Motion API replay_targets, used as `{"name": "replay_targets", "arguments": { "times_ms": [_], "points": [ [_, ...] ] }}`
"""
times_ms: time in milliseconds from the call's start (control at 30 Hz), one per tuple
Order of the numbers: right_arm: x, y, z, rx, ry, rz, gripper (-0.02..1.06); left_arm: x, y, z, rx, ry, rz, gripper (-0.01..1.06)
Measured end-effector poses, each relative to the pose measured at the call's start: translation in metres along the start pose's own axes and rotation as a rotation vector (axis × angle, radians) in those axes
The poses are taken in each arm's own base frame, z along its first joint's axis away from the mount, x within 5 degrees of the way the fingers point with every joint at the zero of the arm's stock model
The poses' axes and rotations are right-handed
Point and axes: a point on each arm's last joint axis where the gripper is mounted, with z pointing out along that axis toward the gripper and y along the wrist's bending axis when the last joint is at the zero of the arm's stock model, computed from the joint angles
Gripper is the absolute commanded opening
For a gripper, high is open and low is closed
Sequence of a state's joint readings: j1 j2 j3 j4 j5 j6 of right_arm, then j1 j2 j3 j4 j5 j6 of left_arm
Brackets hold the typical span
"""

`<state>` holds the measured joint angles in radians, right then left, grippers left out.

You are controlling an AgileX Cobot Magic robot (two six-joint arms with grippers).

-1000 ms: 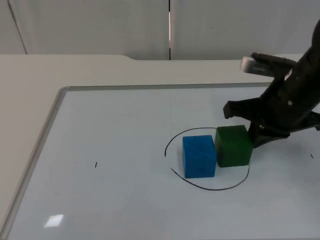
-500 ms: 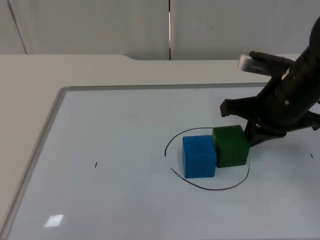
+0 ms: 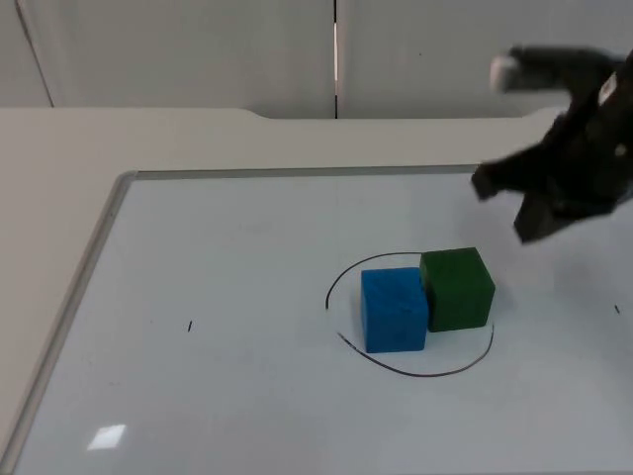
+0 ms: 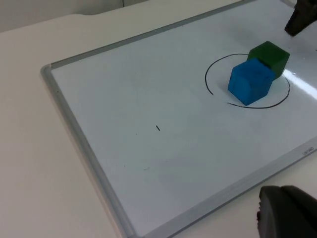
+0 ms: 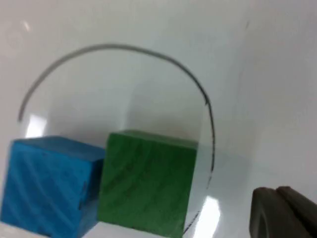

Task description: Push the two cubes into the marked area.

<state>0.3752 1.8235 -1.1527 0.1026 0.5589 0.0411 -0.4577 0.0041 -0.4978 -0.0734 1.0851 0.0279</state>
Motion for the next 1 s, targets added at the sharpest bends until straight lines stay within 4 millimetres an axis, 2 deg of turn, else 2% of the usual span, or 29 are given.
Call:
{"name": "replay_targets", "arguments": {
  "times_ms": [100, 133, 300, 333, 500, 533, 700, 733, 767, 867, 900, 1000],
  "points": [
    [-0.008, 0.002, -0.048, 0.000, -0.121, -0.030, 0.00, 0.000, 0.000, 0.000, 0.000, 0.000, 0.000, 0.00],
    [-0.008, 0.002, -0.048, 0.000, -0.121, -0.030, 0.00, 0.000, 0.000, 0.000, 0.000, 0.000, 0.000, 0.00],
    [-0.007, 0.006, -0.132, -0.009, -0.321, -0.086, 0.00, 0.000, 0.000, 0.000, 0.000, 0.000, 0.000, 0.00],
    [-0.007, 0.006, -0.132, -0.009, -0.321, -0.086, 0.00, 0.000, 0.000, 0.000, 0.000, 0.000, 0.000, 0.00],
    [0.013, 0.007, -0.191, -0.009, -0.427, -0.148, 0.00, 0.000, 0.000, 0.000, 0.000, 0.000, 0.000, 0.00],
    [0.013, 0.007, -0.191, -0.009, -0.427, -0.148, 0.00, 0.000, 0.000, 0.000, 0.000, 0.000, 0.000, 0.00],
    [0.056, 0.003, -0.217, -0.004, -0.522, -0.185, 0.00, 0.000, 0.000, 0.000, 0.000, 0.000, 0.000, 0.00],
    [0.065, 0.002, -0.219, -0.004, -0.539, -0.188, 0.00, 0.000, 0.000, 0.000, 0.000, 0.000, 0.000, 0.00],
    [0.065, 0.002, -0.219, -0.004, -0.539, -0.188, 0.00, 0.000, 0.000, 0.000, 0.000, 0.000, 0.000, 0.00],
    [0.091, -0.001, -0.227, -0.004, -0.585, -0.191, 0.00, 0.000, 0.000, 0.000, 0.000, 0.000, 0.000, 0.00],
    [0.091, -0.001, -0.227, -0.004, -0.585, -0.191, 0.00, 0.000, 0.000, 0.000, 0.000, 0.000, 0.000, 0.00],
    [0.116, -0.004, -0.232, -0.005, -0.619, -0.193, 0.00, 0.000, 0.000, 0.000, 0.000, 0.000, 0.000, 0.00]
  ]
}}
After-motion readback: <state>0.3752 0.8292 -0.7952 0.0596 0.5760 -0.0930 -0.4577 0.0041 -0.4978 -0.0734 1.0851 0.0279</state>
